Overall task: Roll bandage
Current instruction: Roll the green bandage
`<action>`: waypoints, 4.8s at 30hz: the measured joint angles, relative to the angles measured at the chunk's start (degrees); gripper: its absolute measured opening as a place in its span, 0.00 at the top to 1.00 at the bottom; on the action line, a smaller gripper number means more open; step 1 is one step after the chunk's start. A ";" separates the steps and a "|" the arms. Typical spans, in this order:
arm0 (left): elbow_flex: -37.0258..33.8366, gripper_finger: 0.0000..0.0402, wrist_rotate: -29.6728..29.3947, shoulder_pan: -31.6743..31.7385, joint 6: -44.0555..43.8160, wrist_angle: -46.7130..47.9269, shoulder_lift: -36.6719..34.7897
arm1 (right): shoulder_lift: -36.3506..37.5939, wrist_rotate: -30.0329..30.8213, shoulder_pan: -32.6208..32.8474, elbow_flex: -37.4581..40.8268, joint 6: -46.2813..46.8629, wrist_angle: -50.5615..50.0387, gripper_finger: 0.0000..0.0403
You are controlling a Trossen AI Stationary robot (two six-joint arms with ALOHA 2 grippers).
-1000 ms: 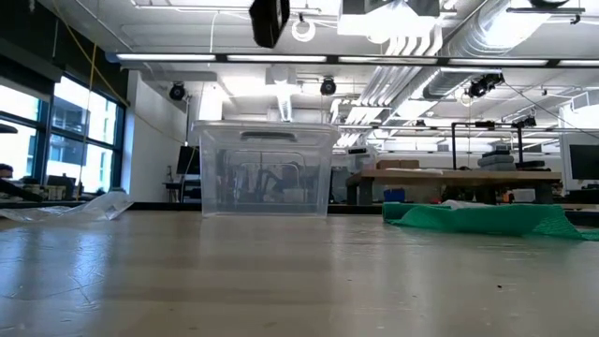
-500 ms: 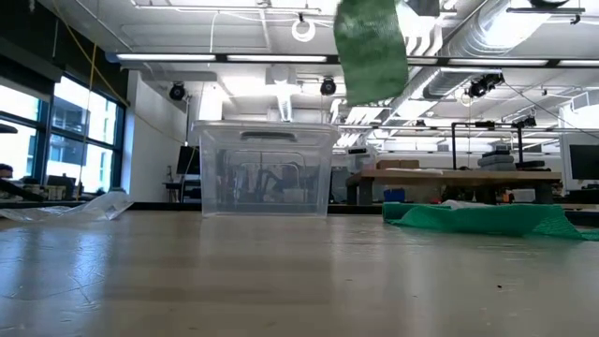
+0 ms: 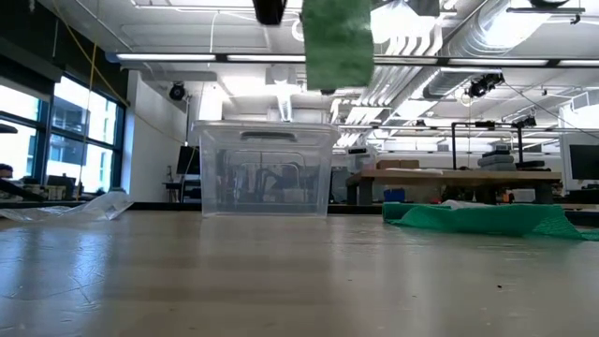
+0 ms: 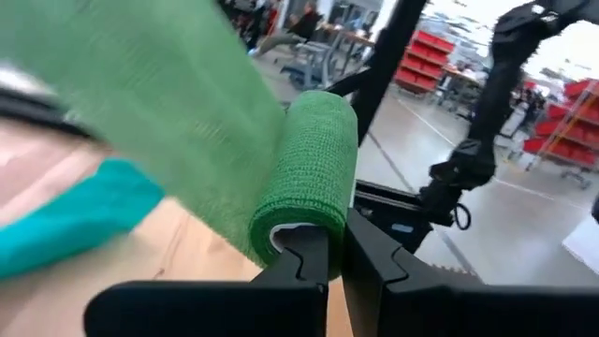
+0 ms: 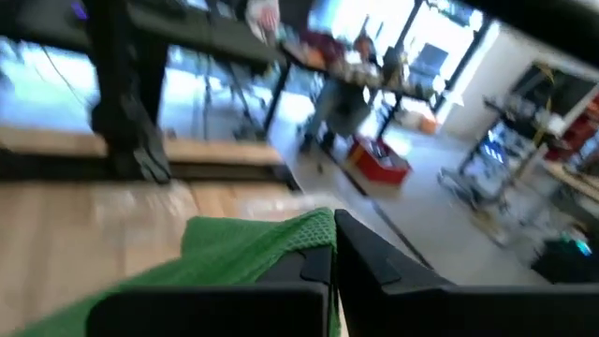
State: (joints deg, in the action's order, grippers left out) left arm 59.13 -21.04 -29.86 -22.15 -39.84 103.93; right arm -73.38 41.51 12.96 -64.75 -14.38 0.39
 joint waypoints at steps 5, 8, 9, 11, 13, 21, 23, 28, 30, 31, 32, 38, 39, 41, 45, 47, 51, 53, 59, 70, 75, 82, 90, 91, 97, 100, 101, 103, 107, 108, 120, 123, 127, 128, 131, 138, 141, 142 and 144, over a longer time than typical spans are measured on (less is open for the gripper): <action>-0.02 0.99 -0.53 1.41 -4.28 -0.09 2.24 | 0.14 -0.62 5.65 0.00 -3.73 5.90 1.00; -0.02 0.99 -1.23 2.50 -6.86 -0.37 3.30 | 0.31 -3.02 9.48 0.00 -3.92 8.15 1.00; -0.02 0.99 -1.26 2.91 -7.52 -0.39 3.56 | 0.31 -3.68 10.75 0.00 -3.73 9.12 1.00; -0.02 0.99 -1.33 3.67 -7.93 -0.68 4.13 | 0.33 -4.96 13.52 0.00 -3.72 10.53 1.00; -0.02 0.99 -1.39 4.38 -7.88 -0.25 4.19 | 0.33 -6.47 16.26 0.00 -3.98 11.46 1.00; 0.00 0.99 -1.11 5.64 -7.45 -0.42 4.04 | 0.33 -7.03 27.19 0.00 -12.79 18.90 1.00; 0.02 0.99 -1.09 5.76 -7.77 -0.41 4.04 | 0.33 -7.06 29.11 -0.02 -14.83 20.58 1.00; 0.02 0.99 -1.11 6.28 -8.15 -1.70 4.04 | 0.23 -12.27 31.38 -0.06 -15.85 15.54 1.00; 0.02 0.99 -1.14 6.87 -8.11 -2.44 4.04 | -0.63 -15.16 31.46 -0.08 -13.87 14.45 1.00; 0.02 0.99 -1.14 7.19 -7.96 -2.53 4.04 | -1.19 -16.73 31.46 -0.09 -12.76 13.79 1.00; 0.02 0.99 -1.16 7.49 -7.43 -2.54 3.94 | -1.80 -18.22 31.45 -0.11 -11.59 13.00 1.00; -0.02 0.99 -2.95 8.76 -1.36 -0.47 -0.36 | -4.61 -23.20 32.38 -0.11 -5.15 5.80 1.00; -0.02 0.99 -3.32 8.85 -0.02 0.15 -1.53 | -5.04 -23.18 32.79 -0.11 -4.28 5.15 1.00; -0.05 0.99 -4.84 8.84 3.00 2.54 -4.55 | -6.09 -22.88 33.35 -0.11 -3.52 3.81 1.00; -0.04 0.99 -7.54 8.53 8.36 6.45 -11.09 | -7.97 -18.96 34.04 -0.11 -3.86 1.50 1.00; -0.04 0.99 -8.91 7.75 10.80 8.36 -13.85 | -8.76 -17.13 33.93 -0.13 -3.86 -0.24 1.00; -0.07 0.99 -10.11 5.87 15.12 10.96 -18.04 | -10.17 -15.44 32.98 -0.13 -3.91 -1.63 1.00; -0.06 0.99 -11.85 4.80 16.71 11.75 -19.23 | -10.86 -14.96 32.55 -0.15 -4.13 -1.52 1.00; -0.06 0.99 -17.27 1.86 20.93 12.44 -19.55 | -12.13 -14.98 31.64 -0.15 -7.39 0.03 1.00; 2.03 0.99 -22.16 -2.20 30.72 11.82 -19.33 | -11.73 -10.07 31.60 -0.15 -4.88 -1.05 0.71; 5.61 0.99 -23.01 -4.96 39.83 13.09 -18.64 | -10.99 -9.30 33.40 -3.02 -7.30 -2.21 0.60; 10.56 0.99 -28.99 -8.41 50.17 12.89 -15.53 | -10.54 -0.83 36.59 -11.20 -4.73 -13.93 0.56; 16.75 0.99 -33.59 -9.60 58.93 12.98 -10.09 | -10.51 -2.86 36.56 -14.01 2.19 -18.74 0.53; 17.38 0.99 -34.14 -9.72 60.08 13.22 -9.45 | -10.50 -2.49 36.56 -14.03 2.57 -19.00 0.52; 21.10 0.99 -40.30 -11.38 64.75 14.42 -7.08 | -9.35 2.16 36.62 -13.86 12.26 -29.10 0.49; 21.90 0.99 -40.71 -12.22 64.47 16.49 -6.62 | -9.37 7.01 36.60 -10.88 18.17 -32.18 0.49; 21.90 0.99 -40.92 -12.39 64.39 16.99 -6.42 | -9.44 8.10 36.60 -9.66 19.70 -31.94 0.49; 21.90 0.99 -41.94 -12.76 64.41 17.62 -6.04 | -9.44 10.54 36.59 -6.92 21.96 -28.40 0.49; 21.90 0.99 -42.53 -12.70 63.00 19.18 -5.78 | -9.42 11.63 35.08 -1.47 19.08 -13.37 0.49; 21.90 0.99 -42.50 -12.59 62.59 19.47 -5.76 | -9.42 10.99 34.66 -0.36 16.86 -8.72 0.50; 21.88 0.99 -42.36 -12.51 60.17 20.61 -5.76 | -9.42 -5.05 29.01 7.08 10.97 25.72 0.62; 21.84 0.99 -42.73 -12.48 60.17 21.11 -5.76 | -9.42 -7.79 28.93 7.19 11.88 26.48 0.79; 21.84 0.99 -42.78 -11.95 58.94 22.97 -5.76 | -9.42 -10.00 30.01 7.19 10.87 30.10 0.97; 21.84 0.99 -42.95 -11.76 58.53 23.59 -5.76 | -9.42 -10.08 30.40 7.19 10.63 31.28 0.97; 21.84 0.99 -43.14 -11.25 56.67 26.19 -5.76 | -9.42 -10.04 31.42 6.47 8.15 33.06 0.98; 21.84 0.99 -41.19 -10.65 50.56 32.41 -5.76 | -9.42 1.41 32.88 2.21 -0.51 32.96 0.99; 21.84 0.99 -41.18 -11.09 49.79 32.84 -5.76 | -9.42 5.59 33.94 1.06 -3.89 32.87 1.00; 21.84 0.99 -41.18 -11.25 49.79 32.74 -5.76 | -9.42 6.93 34.46 0.83 -4.79 32.86 1.00; 21.84 0.99 -41.49 -11.63 49.77 32.69 -5.76 | -9.39 9.72 35.68 0.63 -6.75 32.78 1.00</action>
State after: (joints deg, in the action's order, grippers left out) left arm 80.97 -62.53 -41.49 27.62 -7.15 98.17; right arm -82.77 51.23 48.64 -64.12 -21.13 33.17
